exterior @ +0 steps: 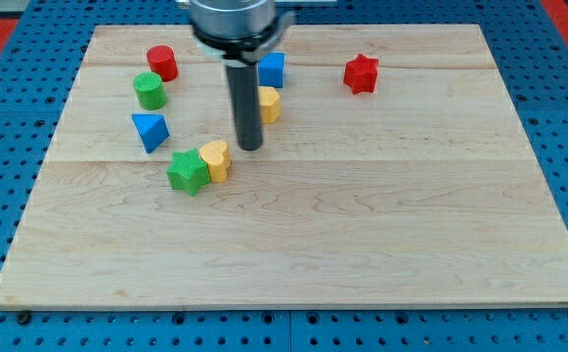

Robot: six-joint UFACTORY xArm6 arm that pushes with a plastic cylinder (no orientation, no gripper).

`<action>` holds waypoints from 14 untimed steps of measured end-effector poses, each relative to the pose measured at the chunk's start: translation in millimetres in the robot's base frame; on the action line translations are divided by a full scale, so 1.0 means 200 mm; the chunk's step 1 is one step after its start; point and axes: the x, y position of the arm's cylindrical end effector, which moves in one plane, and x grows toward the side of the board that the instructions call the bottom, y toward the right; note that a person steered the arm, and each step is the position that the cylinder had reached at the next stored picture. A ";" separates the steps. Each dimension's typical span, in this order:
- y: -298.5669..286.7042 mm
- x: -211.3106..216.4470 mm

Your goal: Push the blue triangle below the yellow hexagon

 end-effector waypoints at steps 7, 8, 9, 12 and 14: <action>-0.52 -0.43; -0.82 -0.55; -0.99 -0.33; -1.31 -0.29; -0.77 -0.11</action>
